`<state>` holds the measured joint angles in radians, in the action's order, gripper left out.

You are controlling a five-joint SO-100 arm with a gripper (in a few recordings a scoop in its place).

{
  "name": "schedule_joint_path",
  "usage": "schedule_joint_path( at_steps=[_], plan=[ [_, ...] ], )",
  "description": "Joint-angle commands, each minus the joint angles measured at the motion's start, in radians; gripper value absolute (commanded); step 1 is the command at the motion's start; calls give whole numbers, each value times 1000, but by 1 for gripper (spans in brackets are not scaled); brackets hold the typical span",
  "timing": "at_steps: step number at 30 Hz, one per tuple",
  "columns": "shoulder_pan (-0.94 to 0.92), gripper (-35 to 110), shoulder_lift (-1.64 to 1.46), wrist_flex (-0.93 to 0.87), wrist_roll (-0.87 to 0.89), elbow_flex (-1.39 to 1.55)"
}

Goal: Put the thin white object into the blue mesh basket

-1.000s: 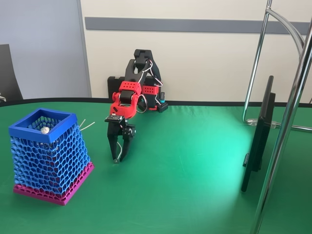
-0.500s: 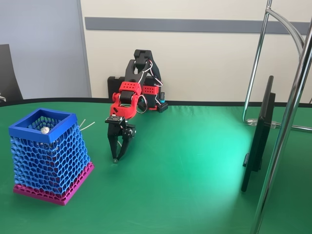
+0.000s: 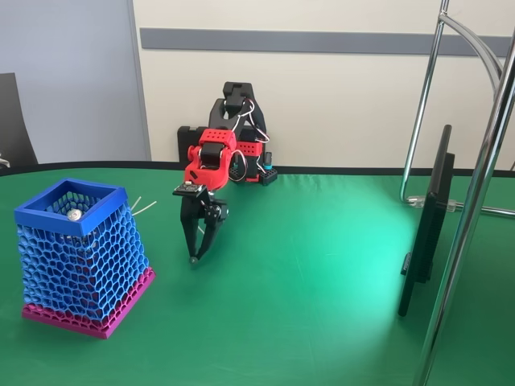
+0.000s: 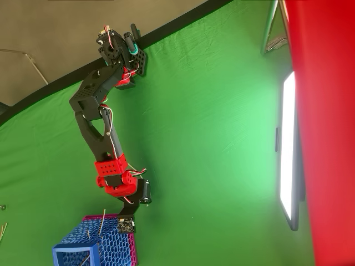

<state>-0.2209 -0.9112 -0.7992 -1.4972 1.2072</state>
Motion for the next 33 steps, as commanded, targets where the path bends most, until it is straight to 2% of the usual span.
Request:
schedule_joint_path(
  at_steps=[1, 19, 33],
  plan=[
    [14, 2, -29, -23, 28, -61],
    [86, 1, -66, -170, 204, -310],
    [106, 1, -44, -230, 457, -657]
  ],
)
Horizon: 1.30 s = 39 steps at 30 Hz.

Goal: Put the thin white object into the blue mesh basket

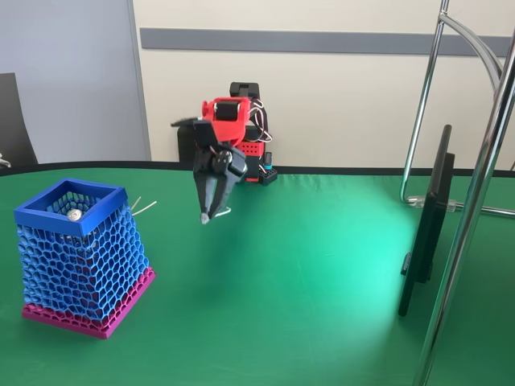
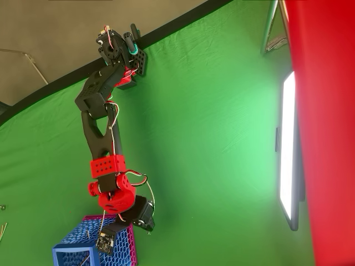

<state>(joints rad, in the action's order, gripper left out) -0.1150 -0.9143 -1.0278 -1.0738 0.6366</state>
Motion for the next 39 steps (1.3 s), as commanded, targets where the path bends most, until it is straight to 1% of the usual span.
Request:
schedule_joint_path(
  at_steps=[1, 6, 14, 22, 29, 33, 39],
  plan=[
    [-3, 1, -35, -2, 43, -112],
    [-29, 1, -9, -8, 49, -247],
    [-98, 1, 48, -15, -29, -500],
    [-158, 1, 178, -9, -175, -736],
    [-201, 1, 215, 233, -324, -738],
    [-216, 1, 218, 425, -407, -686],
    [-232, 1, 255, 477, -442, -695]
  ],
)
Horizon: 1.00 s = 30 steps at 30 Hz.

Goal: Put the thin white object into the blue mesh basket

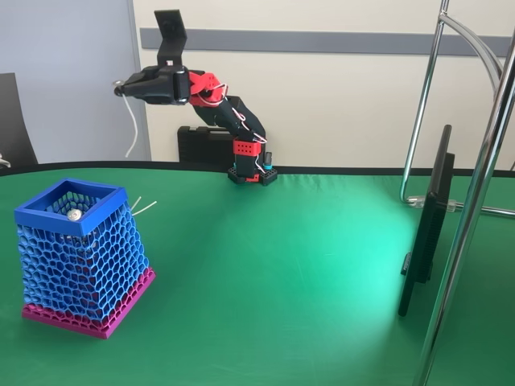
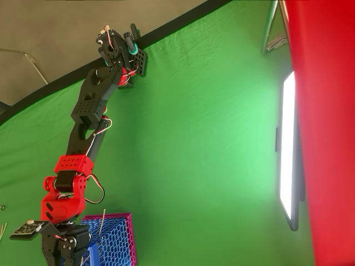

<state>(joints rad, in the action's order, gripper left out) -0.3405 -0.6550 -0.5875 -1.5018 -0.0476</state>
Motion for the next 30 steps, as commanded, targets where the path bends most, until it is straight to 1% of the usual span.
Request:
schedule_joint_path(
  at_steps=[1, 3, 6, 14, 25, 28, 30],
  plan=[
    [-11, 1, 6, 51, -18, -12],
    [-20, 1, 26, 95, -32, -8],
    [-34, 1, 61, 212, -69, 17],
    [-66, 1, 91, 259, -77, 54],
    [-107, 1, 133, 268, -20, 94],
    [-104, 1, 150, 348, -34, 117],
    [-95, 1, 160, 367, -40, 118]
  ],
)
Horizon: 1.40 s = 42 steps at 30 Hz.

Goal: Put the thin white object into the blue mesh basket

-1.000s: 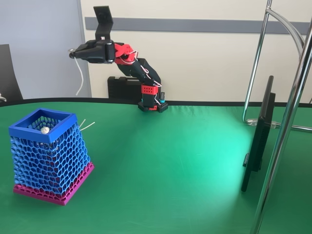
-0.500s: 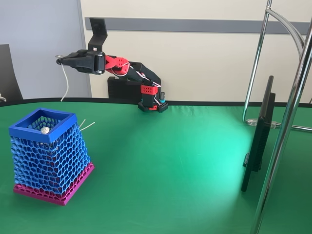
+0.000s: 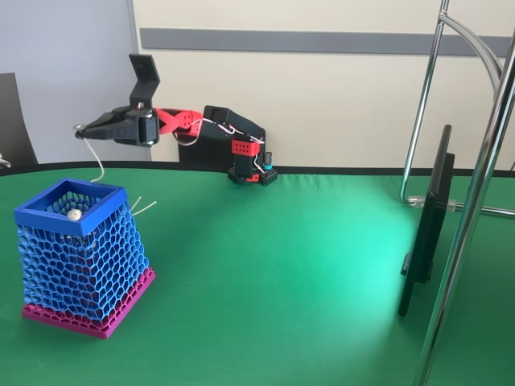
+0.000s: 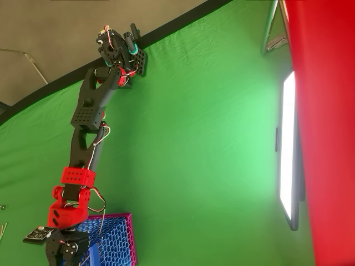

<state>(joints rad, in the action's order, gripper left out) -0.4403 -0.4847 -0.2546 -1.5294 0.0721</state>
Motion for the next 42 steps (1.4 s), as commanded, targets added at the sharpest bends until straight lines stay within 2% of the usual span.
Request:
schedule_joint_path(
  at_steps=[1, 10, 31, 42],
  plan=[
    [8, 1, -11, 34, -12, -2],
    [2, 1, -3, 80, -17, 20],
    [-38, 14, 15, 218, 5, 89],
    [6, 15, -137, 218, 141, 179]
  ],
)
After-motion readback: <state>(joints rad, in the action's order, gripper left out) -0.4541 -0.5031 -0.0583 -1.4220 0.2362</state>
